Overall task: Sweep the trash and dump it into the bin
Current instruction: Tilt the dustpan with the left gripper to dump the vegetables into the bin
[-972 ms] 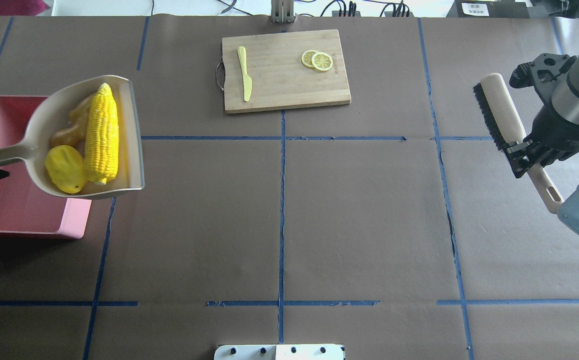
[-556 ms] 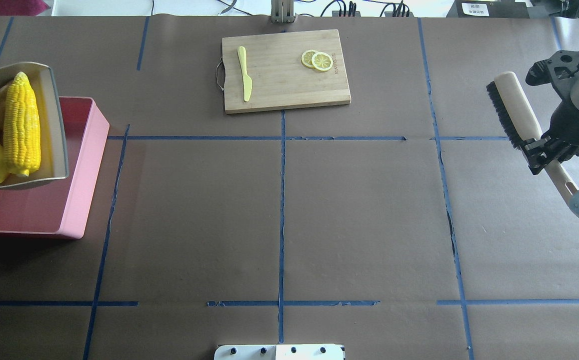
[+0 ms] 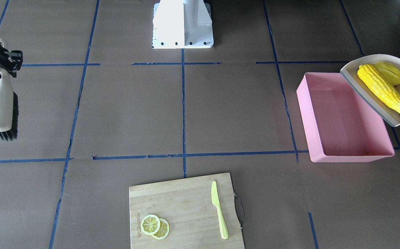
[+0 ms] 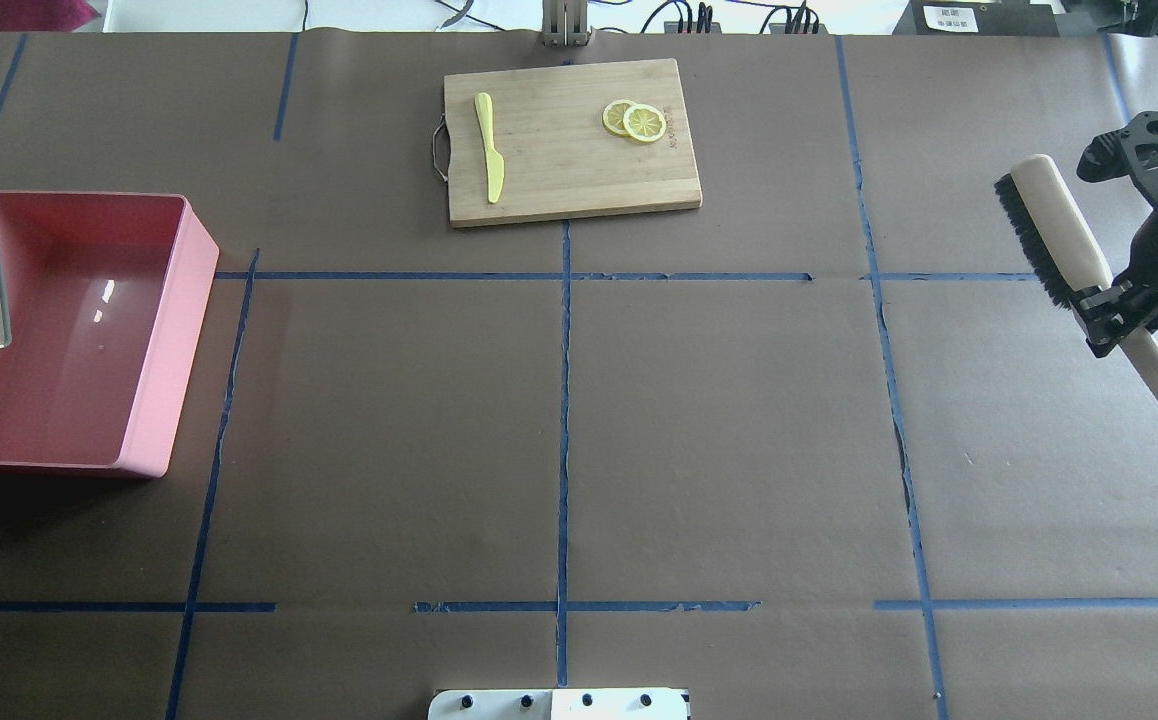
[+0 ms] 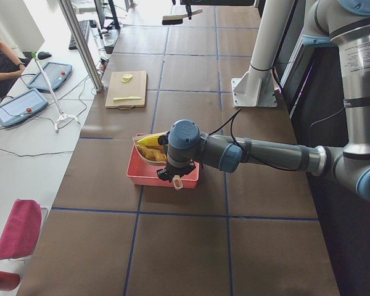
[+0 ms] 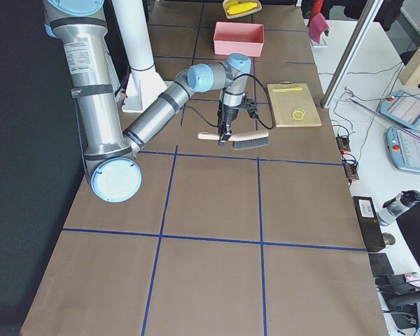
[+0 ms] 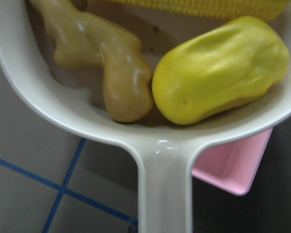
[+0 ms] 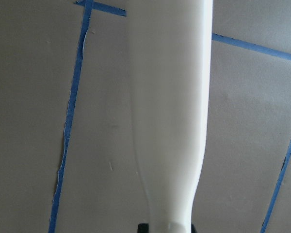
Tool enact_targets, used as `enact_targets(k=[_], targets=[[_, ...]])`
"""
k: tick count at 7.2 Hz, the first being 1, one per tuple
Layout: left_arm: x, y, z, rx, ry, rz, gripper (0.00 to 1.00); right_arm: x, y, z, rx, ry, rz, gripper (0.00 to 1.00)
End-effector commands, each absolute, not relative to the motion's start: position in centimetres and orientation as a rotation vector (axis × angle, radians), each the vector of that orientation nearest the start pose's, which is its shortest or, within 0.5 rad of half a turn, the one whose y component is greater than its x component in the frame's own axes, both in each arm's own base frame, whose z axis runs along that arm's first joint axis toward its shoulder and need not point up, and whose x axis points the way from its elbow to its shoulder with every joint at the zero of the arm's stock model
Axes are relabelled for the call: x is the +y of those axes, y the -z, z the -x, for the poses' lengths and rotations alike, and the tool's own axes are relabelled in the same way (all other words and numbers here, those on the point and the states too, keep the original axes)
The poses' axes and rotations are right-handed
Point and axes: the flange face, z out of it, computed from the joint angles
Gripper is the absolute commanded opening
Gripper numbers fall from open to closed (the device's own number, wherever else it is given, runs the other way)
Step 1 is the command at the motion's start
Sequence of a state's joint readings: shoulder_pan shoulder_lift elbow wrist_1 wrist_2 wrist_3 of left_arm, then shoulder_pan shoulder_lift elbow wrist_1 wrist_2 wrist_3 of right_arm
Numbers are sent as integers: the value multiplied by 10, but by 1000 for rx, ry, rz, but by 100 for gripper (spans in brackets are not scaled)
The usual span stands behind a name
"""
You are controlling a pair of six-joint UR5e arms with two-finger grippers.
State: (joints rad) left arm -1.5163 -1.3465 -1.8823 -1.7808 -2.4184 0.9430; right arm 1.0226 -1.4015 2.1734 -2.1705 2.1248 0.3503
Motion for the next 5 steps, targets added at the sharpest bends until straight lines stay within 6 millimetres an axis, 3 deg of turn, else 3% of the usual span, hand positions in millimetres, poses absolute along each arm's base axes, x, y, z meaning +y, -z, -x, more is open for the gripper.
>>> enact_targets(k=[1,3,5], targets=[[-414,-581,44,598,-1074,-631,0,-426,-402,169,-602,242,128,0],[-419,-584,50,452,-1108,-583,0,-406,-455,164,-690,255,135,0],[-423,-580,40,347,-1158,-546,0,-399,-478,165,-741,257,157,0]])
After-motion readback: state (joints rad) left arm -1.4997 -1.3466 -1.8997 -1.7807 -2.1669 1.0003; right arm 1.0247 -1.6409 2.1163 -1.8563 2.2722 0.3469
